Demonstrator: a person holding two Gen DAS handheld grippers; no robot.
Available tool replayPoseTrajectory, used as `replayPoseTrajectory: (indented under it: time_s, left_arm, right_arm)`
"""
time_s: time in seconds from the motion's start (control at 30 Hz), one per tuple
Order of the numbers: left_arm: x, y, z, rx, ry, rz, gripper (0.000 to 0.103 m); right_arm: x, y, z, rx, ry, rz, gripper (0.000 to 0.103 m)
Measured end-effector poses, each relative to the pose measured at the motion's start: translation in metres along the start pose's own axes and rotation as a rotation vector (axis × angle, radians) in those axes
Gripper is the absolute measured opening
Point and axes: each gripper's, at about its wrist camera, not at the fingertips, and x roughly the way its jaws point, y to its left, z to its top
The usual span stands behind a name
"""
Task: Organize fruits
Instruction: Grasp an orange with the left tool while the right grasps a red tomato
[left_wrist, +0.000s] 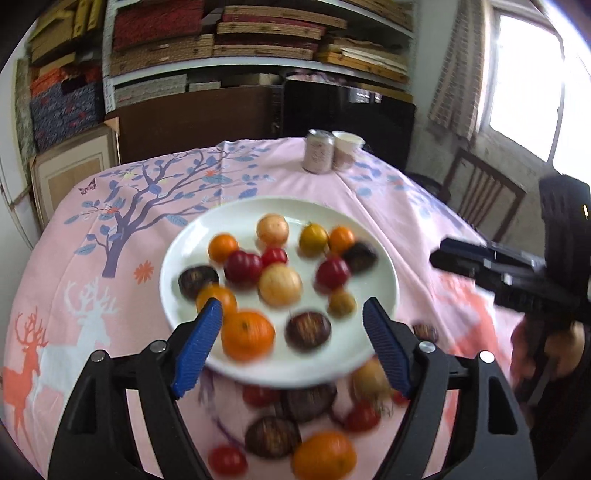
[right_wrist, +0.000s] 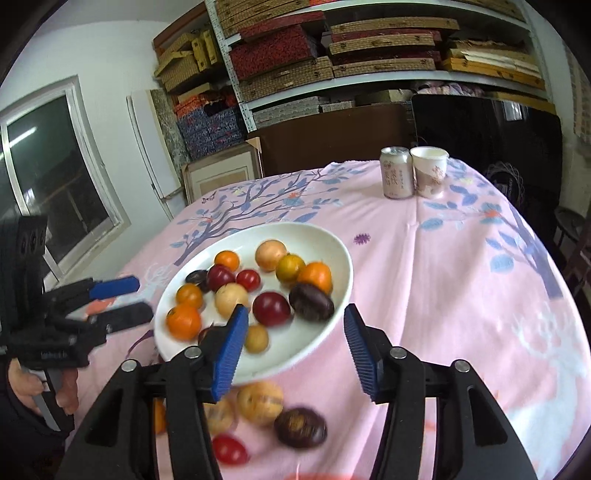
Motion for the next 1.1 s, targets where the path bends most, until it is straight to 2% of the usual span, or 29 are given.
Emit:
replayPoseTrajectory:
  time_s: [0.13,0.23,0.33,0.6,0.73,0.8,0.87,1.0,1.1]
  left_arm:
    - [-0.019,-0.017,-0.043,0.053,0.027,-0.002,0.076]
    - [-0.023,-0.020,-0.065,0.045,0.049,-0.008,0.076]
    - [-0.020,-0.024,-0.080,0.048,0.070,0.006,0.076]
    - [0.003,-0.027,-0.092,0.037,0.141,0.038,0.076]
    - [0.004,-0.028,-0.093,0.041,0.121,0.050,0.076]
    - [0.000,-0.025,-0.094,0.018,0.100,0.039,0.066]
    - [-0.004,-0.023,-0.094,0.010,0.081,-0.005,0.044]
    - [-0.017,-0.029,-0.096,0.024,0.012,-0.037,0.044]
    - [-0.019,-0.026,-0.096,0.000,0.001,-0.044,0.044]
  right_arm:
    - [-0.021,-0.004,-0.029,0.066,-0.013,0.014,0.056]
    - [-0.032,0.000,-0.051,0.055,-0.039,-0.036,0.060]
    - [-0.031,0.005,-0.063,0.050,-0.010,-0.050,0.060]
    - [-0.041,0.015,-0.072,0.006,-0.034,-0.083,0.060]
    - [-0.041,0.013,-0.073,0.010,-0.022,-0.080,0.060]
    - [-0.040,0.015,-0.075,0.002,-0.006,-0.075,0.060]
    - [-0.037,0.021,-0.077,-0.028,0.018,-0.061,0.060]
    - [-0.032,0.043,-0.086,-0.126,0.059,-0.023,0.060]
    - [-0.026,0.057,-0.091,-0.180,0.098,-0.017,0.060]
